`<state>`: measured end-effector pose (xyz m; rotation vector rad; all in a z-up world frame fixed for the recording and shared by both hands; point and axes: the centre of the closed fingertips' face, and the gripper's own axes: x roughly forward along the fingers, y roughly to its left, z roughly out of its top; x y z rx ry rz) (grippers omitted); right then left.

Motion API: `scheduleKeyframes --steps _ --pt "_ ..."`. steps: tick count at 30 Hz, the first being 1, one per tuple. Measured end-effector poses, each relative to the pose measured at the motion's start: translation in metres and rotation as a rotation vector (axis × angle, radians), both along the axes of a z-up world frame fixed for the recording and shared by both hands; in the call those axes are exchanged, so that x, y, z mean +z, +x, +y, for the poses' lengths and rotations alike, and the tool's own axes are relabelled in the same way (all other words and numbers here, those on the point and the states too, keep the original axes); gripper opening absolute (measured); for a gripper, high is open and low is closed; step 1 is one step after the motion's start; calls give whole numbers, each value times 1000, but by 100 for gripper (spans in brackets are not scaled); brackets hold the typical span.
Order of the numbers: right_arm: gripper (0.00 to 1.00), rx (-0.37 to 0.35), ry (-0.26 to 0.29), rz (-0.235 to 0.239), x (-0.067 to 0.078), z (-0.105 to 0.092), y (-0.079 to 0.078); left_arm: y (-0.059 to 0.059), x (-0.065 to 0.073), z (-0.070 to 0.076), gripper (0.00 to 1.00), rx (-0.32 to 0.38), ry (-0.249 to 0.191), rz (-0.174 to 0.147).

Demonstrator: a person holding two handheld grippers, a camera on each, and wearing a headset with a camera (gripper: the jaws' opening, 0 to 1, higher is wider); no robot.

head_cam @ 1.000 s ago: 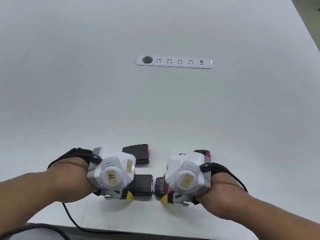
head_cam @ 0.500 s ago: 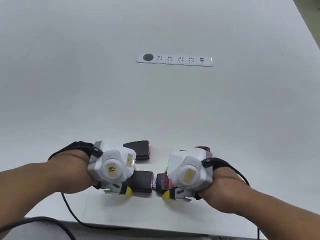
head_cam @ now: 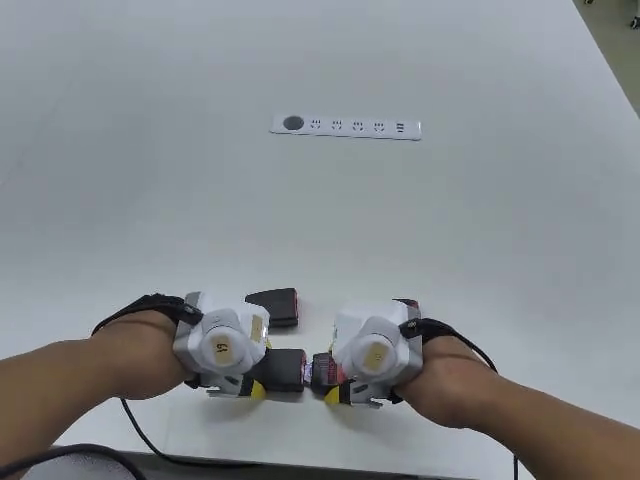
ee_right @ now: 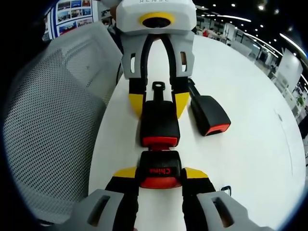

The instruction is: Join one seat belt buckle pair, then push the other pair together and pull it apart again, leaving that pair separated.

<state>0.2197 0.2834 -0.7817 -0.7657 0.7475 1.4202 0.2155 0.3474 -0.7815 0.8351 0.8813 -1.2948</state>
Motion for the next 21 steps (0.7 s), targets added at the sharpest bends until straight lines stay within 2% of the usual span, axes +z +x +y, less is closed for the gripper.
scheduleKeyframes --steps 6,10,15,17,19,21 --pt "32 -14 -13 7 1 -2 -2 0 2 -1 32 3 -4 16" --pt "33 -8 -25 13 0 -2 -3 1 0 0 33 18 14 29" --pt "34 -4 -28 7 0 1 -2 2 0 0 34 11 36 20" --pt "34 -2 -23 -7 3 4 -2 2 0 3 37 19 49 15" --pt "34 4 -16 -14 9 7 -4 3 4 1 40 36 52 10" --pt "34 6 -15 -15 10 8 -5 6 15 -3 40 58 29 -8"
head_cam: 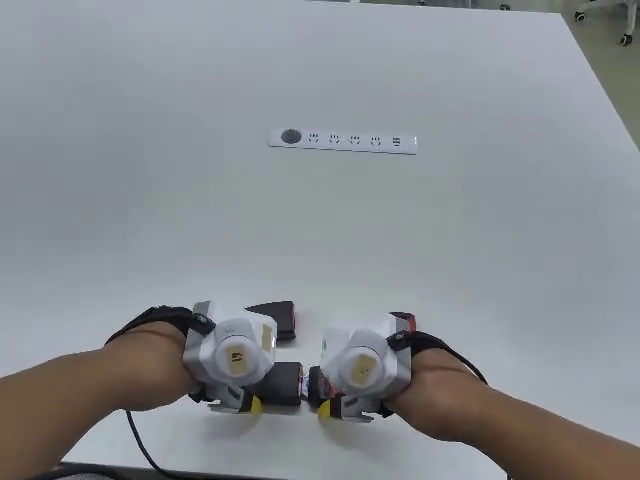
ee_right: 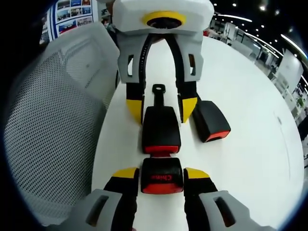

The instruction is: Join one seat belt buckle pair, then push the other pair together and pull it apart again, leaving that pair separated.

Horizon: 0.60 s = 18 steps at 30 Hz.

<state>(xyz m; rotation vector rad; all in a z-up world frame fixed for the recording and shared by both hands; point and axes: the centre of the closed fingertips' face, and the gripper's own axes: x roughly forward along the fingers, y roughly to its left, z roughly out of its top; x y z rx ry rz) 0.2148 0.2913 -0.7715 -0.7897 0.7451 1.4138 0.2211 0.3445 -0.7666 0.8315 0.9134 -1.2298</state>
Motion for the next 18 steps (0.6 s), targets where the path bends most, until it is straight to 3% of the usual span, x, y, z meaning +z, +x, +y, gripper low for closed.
scheduleKeyframes --steps 3,5,8,9,13,18 --pt "32 -1 20 -12 8 3 2 3 16 -2 42 10 -28 -16" --pt "32 15 27 -35 20 4 4 6 21 -1 42 12 -38 -15" --pt "33 11 49 -38 31 5 7 8 35 -5 43 15 -81 1" --pt "33 8 56 -43 37 5 10 10 41 -8 43 21 -97 -8" --pt "33 -10 66 -54 44 -3 23 33 44 -1 42 42 -99 -51" --pt "33 -51 50 -67 38 -23 47 54 46 5 42 51 -80 -90"
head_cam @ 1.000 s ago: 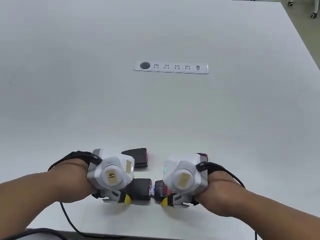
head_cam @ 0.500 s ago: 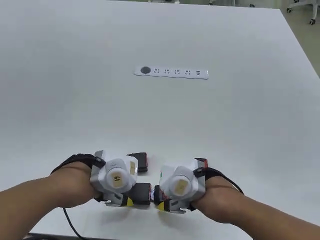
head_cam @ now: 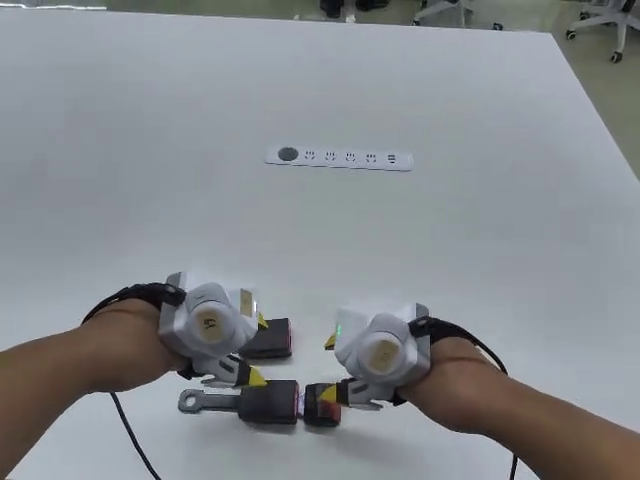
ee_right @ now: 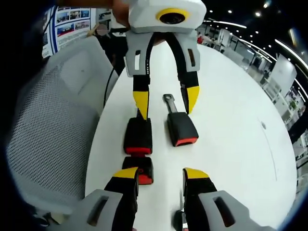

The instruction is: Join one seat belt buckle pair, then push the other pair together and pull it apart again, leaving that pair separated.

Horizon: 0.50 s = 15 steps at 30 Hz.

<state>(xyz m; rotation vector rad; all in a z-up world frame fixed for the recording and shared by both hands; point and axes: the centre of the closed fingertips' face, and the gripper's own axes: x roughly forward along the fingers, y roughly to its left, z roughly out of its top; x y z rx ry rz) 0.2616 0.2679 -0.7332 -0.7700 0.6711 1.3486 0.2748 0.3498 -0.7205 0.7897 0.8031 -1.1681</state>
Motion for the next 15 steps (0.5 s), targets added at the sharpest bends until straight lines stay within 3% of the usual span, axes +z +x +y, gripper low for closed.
scheduleKeyframes --steps 5,13,15 --pt "32 -42 -15 -11 -2 -22 22 15 -9 12 42 -4 36 1" --pt "32 -104 -37 -11 -8 -55 44 24 -32 25 42 -43 99 30" --pt "32 -107 -41 -6 -9 -61 45 26 -31 22 42 -48 100 31"
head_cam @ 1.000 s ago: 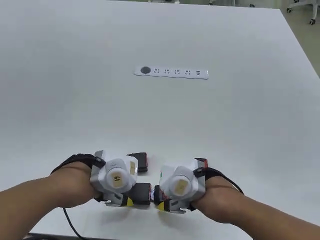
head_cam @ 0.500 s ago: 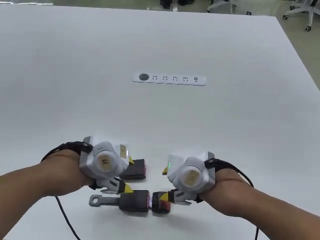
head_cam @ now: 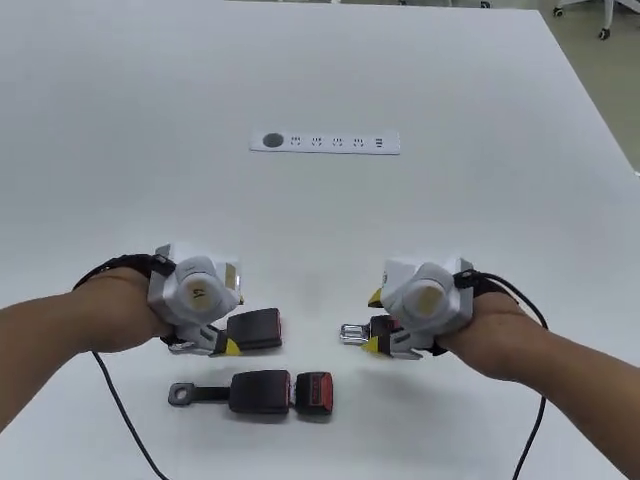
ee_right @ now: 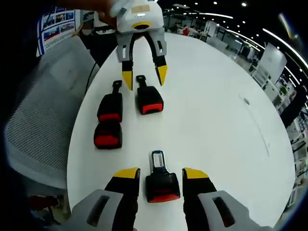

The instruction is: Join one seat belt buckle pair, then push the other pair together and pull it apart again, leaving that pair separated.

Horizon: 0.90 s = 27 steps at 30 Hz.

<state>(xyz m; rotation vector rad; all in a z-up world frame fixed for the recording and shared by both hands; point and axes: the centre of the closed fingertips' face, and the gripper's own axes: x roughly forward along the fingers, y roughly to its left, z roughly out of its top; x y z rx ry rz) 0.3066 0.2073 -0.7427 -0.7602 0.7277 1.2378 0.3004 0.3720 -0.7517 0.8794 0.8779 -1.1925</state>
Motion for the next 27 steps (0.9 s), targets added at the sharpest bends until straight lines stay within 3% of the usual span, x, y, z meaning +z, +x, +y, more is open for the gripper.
scheduleKeyframes --steps 10,13,17,20,27 --pt "34 20 -41 34 -21 -14 4 6 -14 -9 38 -30 7 35" --pt "32 37 -63 50 -28 -18 -1 1 -22 -9 35 -52 21 55" --pt "32 49 -71 56 -37 -20 0 0 -26 -9 34 -66 31 58" --pt "32 56 -68 58 -38 -19 -2 -2 -30 -9 34 -98 49 51" --pt "32 52 -53 72 -39 -20 1 0 -30 -7 34 -75 31 60"
